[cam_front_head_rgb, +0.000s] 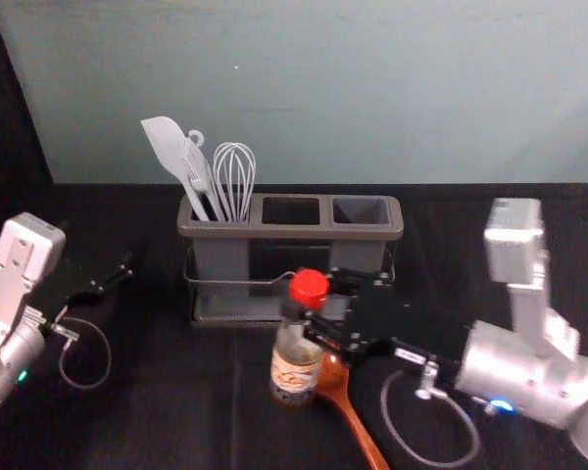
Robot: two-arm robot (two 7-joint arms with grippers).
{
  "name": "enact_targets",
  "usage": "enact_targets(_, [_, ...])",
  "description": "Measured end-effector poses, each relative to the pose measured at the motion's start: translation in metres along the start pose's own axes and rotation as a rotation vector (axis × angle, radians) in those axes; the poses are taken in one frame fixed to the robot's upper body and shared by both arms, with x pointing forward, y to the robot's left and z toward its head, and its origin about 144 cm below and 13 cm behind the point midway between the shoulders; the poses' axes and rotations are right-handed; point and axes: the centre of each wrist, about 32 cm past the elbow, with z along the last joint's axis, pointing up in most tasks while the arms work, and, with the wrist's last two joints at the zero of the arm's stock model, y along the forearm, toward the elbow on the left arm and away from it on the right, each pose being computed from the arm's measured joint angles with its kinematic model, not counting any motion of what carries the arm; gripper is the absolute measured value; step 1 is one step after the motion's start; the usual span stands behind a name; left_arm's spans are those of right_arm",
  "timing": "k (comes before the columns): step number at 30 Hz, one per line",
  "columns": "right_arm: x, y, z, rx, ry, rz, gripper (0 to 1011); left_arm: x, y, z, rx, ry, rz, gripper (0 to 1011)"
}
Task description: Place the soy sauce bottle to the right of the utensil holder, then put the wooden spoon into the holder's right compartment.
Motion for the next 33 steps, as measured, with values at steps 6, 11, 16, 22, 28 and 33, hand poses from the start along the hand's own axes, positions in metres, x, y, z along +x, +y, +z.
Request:
enact_targets(6, [-0.007,-0.039,0.005,0.022,-0.007,-0.075,383,0.0,0.0,0.0,0.0,0.0,0.0,1011])
enact_targets(11, [-0.008,-0.07,0.004,-0.001,-0.033,-0.162,383,0.0,0.0,0.0,0.0,0.0,0.0,1012])
enact_targets(16, [-0.006,-0.097,0.001,-0.017,-0.052,-0.255,383,0.0,0.0,0.0,0.0,0.0,0.0,1012])
enact_targets(22, [0.0,-0.115,-0.001,-0.047,-0.08,-0.348,383,0.0,0.0,0.0,0.0,0.0,0.0,1011])
enact_targets(28, [0.012,-0.119,-0.007,-0.078,-0.085,-0.405,383,0.0,0.0,0.0,0.0,0.0,0.0,1011])
enact_targets(33, [0.029,-0.112,-0.015,-0.098,-0.07,-0.442,383,0.0,0.0,0.0,0.0,0.0,0.0,1012])
